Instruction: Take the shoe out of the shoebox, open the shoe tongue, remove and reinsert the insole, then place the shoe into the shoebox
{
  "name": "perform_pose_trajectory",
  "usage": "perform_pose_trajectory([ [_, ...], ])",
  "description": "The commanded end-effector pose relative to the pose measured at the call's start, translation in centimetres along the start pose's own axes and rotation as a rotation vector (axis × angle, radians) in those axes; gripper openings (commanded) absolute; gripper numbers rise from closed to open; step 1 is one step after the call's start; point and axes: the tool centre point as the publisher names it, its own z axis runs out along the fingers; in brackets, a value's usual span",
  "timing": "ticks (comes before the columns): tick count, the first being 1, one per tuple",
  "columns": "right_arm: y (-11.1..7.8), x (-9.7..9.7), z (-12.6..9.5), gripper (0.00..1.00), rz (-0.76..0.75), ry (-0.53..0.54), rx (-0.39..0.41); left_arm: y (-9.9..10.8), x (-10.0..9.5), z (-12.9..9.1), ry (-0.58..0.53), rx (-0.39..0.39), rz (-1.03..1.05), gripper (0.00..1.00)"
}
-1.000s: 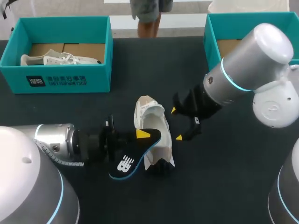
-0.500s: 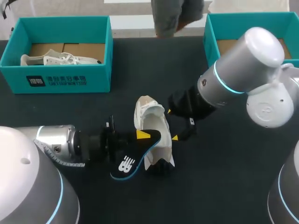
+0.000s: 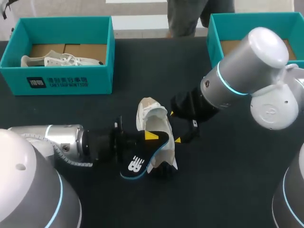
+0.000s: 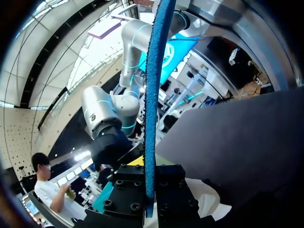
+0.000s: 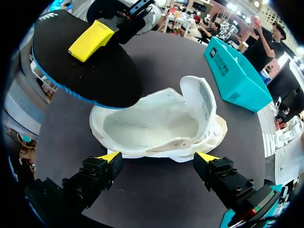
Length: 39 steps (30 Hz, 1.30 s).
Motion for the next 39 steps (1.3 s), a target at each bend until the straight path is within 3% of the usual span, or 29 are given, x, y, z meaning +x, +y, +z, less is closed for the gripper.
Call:
perform_pose_trajectory([
  [1, 0.1, 0.1, 0.1, 1.0, 0.0, -0.002, 0.003, 1.7, 0.2, 1.7, 0.0, 0.01, -0.015, 0.0],
  [19, 0.1, 0.1, 0.1, 1.0, 0.0, -0.002, 0.003, 5.9, 1.4, 2.2, -0.002, -0.056, -0.088, 0.0],
  [39, 0.1, 0.1, 0.1, 1.0, 0.0, -0.002, 0.003, 10.6, 1.7, 1.2, 0.015, -0.141, -0.095, 0.0],
])
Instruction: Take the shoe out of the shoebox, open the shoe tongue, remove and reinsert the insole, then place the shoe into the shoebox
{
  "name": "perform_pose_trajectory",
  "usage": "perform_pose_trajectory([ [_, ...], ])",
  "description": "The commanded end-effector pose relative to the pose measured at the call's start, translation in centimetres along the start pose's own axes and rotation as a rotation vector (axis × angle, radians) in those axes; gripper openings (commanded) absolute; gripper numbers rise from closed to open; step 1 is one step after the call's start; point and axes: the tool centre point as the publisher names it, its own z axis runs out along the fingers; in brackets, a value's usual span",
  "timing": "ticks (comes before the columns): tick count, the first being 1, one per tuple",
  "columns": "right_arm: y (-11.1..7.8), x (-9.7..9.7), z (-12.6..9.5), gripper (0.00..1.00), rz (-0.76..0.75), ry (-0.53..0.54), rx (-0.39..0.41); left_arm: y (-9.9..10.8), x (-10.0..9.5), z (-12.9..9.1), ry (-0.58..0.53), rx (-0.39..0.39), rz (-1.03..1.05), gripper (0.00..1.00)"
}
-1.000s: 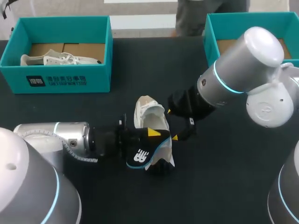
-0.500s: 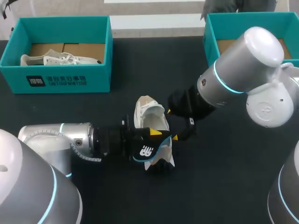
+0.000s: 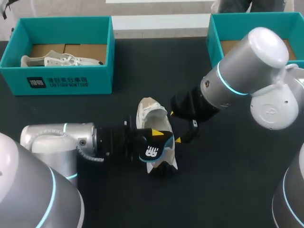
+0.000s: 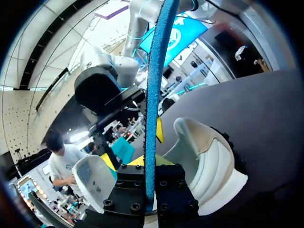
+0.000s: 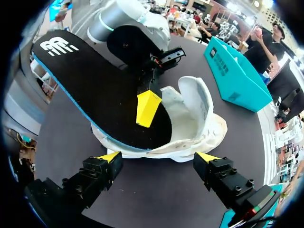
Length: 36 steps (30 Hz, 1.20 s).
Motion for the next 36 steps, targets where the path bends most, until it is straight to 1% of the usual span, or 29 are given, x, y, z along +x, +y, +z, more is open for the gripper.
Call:
perform_pose_trajectory([
  [1, 0.1, 0.1, 0.1, 1.0, 0.0, -0.002, 0.002, 0.9, -0.3, 0.0, -0.006, -0.006, 0.004, 0.0],
  [8, 0.1, 0.1, 0.1, 1.0, 0.0, -0.002, 0.002, 1.7, -0.1, 0.2, 0.013, -0.021, 0.006, 0.0],
  [9, 0.1, 0.1, 0.1, 1.0, 0.0, -0.002, 0.002, 1.6, -0.2, 0.2, 0.013, -0.017, 0.002, 0.09],
  [10, 0.1, 0.1, 0.1, 1.0, 0.0, -0.002, 0.002, 1.4, -0.3, 0.3, 0.011, -0.017, 0.004, 0.34],
  [11, 0.1, 0.1, 0.1, 1.0, 0.0, -0.002, 0.002, 1.0, -0.4, 0.3, 0.01, -0.013, 0.006, 0.49],
  [13, 0.1, 0.1, 0.1, 1.0, 0.0, -0.002, 0.002, 0.5, -0.5, 0.4, 0.01, -0.006, 0.013, 0.59],
  [14, 0.1, 0.1, 0.1, 1.0, 0.0, -0.002, 0.002, 0.3, -0.6, 0.4, 0.013, -0.005, 0.016, 0.6],
  [15, 0.1, 0.1, 0.1, 1.0, 0.0, -0.002, 0.002, 0.1, -0.8, 0.4, 0.016, -0.002, 0.02, 0.58],
  [16, 0.1, 0.1, 0.1, 1.0, 0.0, -0.002, 0.002, -0.1, -0.9, 0.5, 0.017, 0.0, 0.022, 0.52],
  [17, 0.1, 0.1, 0.1, 1.0, 0.0, -0.002, 0.002, -0.4, -1.0, 0.5, 0.017, 0.001, 0.026, 0.49],
  [19, 0.1, 0.1, 0.1, 1.0, 0.0, -0.002, 0.002, -0.8, -1.2, 0.4, 0.012, 0.006, 0.03, 0.49],
  [23, 0.1, 0.1, 0.1, 1.0, 0.0, -0.002, 0.002, -1.0, -1.4, 0.4, 0.008, 0.006, 0.032, 0.48],
  [30, 0.1, 0.1, 0.1, 1.0, 0.0, -0.002, 0.002, -2.8, -1.3, -0.1, 0.008, 0.01, 0.033, 0.47],
  [36, 0.1, 0.1, 0.1, 1.0, 0.0, -0.002, 0.002, -3.9, -0.7, -1.0, 0.011, -0.023, 0.026, 0.45],
])
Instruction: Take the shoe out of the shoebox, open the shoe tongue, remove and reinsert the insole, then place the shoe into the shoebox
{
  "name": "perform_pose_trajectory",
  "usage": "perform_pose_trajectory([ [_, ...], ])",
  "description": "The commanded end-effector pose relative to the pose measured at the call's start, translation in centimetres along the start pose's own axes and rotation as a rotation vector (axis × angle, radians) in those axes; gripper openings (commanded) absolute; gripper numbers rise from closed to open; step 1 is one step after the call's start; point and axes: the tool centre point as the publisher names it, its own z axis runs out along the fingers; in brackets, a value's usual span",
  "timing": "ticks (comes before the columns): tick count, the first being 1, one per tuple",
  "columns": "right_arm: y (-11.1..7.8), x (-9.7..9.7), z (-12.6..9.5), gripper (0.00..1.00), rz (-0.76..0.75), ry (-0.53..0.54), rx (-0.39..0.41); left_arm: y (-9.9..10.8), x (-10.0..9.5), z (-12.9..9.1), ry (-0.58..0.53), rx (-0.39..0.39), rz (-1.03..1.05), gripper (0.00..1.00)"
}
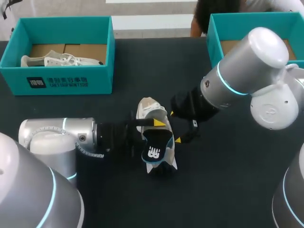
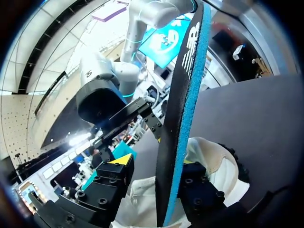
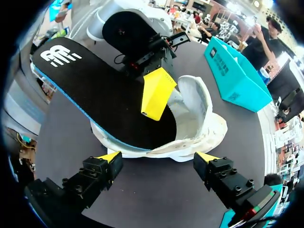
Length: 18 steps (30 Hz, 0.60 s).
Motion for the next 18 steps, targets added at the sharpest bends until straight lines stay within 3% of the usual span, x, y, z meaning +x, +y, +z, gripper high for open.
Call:
perform_pose_trajectory([
  [1, 0.1, 0.1, 0.1, 1.0, 0.0, -0.002, 0.002, -1.4, 0.6, -1.1, -0.003, -0.028, -0.006, 0.45],
  [7, 0.1, 0.1, 0.1, 1.0, 0.0, -0.002, 0.002, -2.3, 1.6, -1.7, 0.0, -0.045, -0.015, 0.29],
  [11, 0.1, 0.1, 0.1, 1.0, 0.0, -0.002, 0.002, -2.0, 1.9, -1.6, 0.006, -0.051, -0.017, 0.0],
  [18, 0.1, 0.1, 0.1, 1.0, 0.0, -0.002, 0.002, -0.4, 2.1, -0.8, 0.021, -0.065, -0.003, 0.0],
])
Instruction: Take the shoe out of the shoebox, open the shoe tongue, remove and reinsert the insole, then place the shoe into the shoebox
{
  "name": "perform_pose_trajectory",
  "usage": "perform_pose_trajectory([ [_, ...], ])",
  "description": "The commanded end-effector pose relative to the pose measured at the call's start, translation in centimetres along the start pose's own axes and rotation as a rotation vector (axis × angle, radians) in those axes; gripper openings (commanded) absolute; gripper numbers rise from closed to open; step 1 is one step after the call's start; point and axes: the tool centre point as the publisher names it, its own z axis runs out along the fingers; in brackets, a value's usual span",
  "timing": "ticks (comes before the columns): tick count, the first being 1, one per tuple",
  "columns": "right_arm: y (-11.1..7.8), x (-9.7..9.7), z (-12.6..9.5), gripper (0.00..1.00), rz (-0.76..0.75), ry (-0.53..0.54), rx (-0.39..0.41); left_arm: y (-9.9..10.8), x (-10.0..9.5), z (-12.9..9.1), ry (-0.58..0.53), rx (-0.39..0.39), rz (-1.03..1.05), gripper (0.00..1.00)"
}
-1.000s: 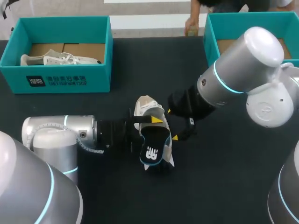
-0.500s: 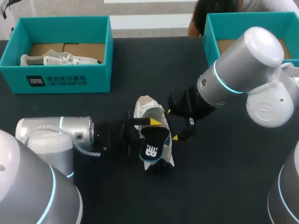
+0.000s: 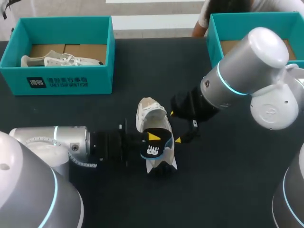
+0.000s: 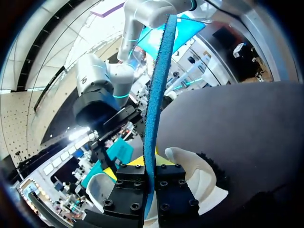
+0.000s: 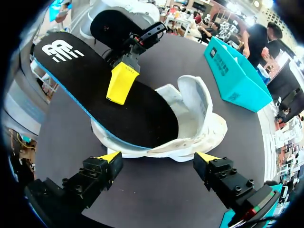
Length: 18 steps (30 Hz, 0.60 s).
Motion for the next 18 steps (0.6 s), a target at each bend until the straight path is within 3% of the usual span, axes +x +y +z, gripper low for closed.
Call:
perform_pose_trajectory([
  [1, 0.1, 0.1, 0.1, 1.0, 0.0, -0.002, 0.002, 1.2, 0.1, 1.2, 0.015, -0.005, -0.001, 0.0],
  [8, 0.1, 0.1, 0.1, 1.0, 0.0, -0.002, 0.002, 3.9, -0.5, 1.6, -0.005, -0.033, -0.018, 0.0],
  [16, 0.1, 0.1, 0.1, 1.0, 0.0, -0.002, 0.002, 5.0, -0.4, 1.8, 0.002, -0.068, -0.025, 0.0],
  [17, 0.1, 0.1, 0.1, 1.0, 0.0, -0.002, 0.002, 4.7, -0.4, 1.6, 0.002, -0.066, -0.032, 0.2],
  [18, 0.1, 0.1, 0.1, 1.0, 0.0, -0.002, 0.002, 4.4, -0.4, 1.4, 0.002, -0.059, -0.032, 0.34],
])
